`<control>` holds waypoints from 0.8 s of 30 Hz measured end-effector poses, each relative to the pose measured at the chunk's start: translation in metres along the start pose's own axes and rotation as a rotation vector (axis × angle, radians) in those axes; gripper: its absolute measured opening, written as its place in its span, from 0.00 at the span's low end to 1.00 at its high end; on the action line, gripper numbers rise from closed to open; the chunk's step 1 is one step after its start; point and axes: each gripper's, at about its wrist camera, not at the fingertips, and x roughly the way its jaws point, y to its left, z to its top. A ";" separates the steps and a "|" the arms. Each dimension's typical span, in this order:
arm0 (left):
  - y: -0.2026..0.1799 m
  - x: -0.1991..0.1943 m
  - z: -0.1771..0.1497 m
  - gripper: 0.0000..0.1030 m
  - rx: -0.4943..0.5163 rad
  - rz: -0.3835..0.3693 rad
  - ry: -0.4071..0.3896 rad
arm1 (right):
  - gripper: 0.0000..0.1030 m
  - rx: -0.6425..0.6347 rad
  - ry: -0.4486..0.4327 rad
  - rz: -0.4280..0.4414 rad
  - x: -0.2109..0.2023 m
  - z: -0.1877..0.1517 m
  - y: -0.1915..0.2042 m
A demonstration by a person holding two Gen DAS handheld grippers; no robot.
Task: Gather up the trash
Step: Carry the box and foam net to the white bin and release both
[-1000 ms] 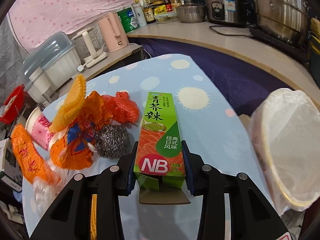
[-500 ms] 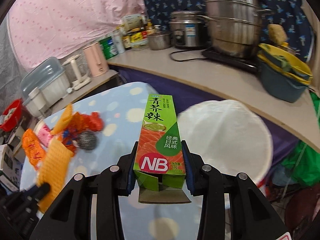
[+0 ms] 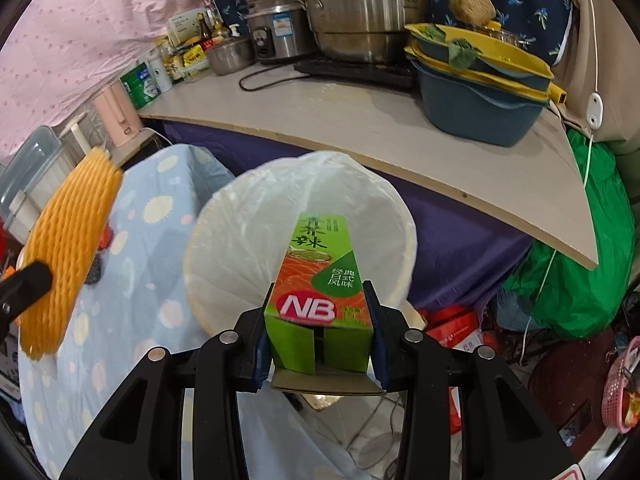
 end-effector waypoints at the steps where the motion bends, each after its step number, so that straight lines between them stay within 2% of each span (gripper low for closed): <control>1: -0.006 0.011 0.003 0.13 0.001 0.001 0.025 | 0.36 -0.002 0.015 -0.004 0.003 -0.001 -0.001; 9: -0.028 0.086 0.001 0.13 0.034 0.021 0.192 | 0.37 0.007 0.051 -0.007 0.025 0.002 -0.007; 11: -0.034 0.099 0.003 0.16 0.046 0.045 0.210 | 0.39 0.011 0.039 -0.012 0.027 0.006 -0.008; 12: -0.036 0.102 0.004 0.22 0.051 0.050 0.211 | 0.41 0.020 0.032 -0.015 0.026 0.009 -0.009; 13: -0.037 0.104 0.006 0.27 0.053 0.052 0.210 | 0.44 0.030 0.023 -0.013 0.024 0.011 -0.010; 14: -0.037 0.103 0.007 0.38 0.048 0.053 0.202 | 0.45 0.040 0.011 -0.008 0.021 0.013 -0.011; 15: -0.035 0.101 0.008 0.45 0.040 0.063 0.187 | 0.47 0.051 -0.007 -0.014 0.016 0.015 -0.013; 16: -0.034 0.098 0.010 0.48 0.036 0.074 0.169 | 0.49 0.058 -0.025 -0.018 0.010 0.016 -0.014; 18: -0.030 0.090 0.013 0.61 0.029 0.094 0.132 | 0.53 0.072 -0.055 -0.013 0.000 0.017 -0.017; 22: -0.016 0.072 0.019 0.66 0.006 0.136 0.068 | 0.61 0.092 -0.100 0.002 -0.019 0.019 -0.019; 24: -0.010 0.062 0.019 0.73 -0.007 0.155 0.039 | 0.62 0.086 -0.116 -0.001 -0.026 0.019 -0.016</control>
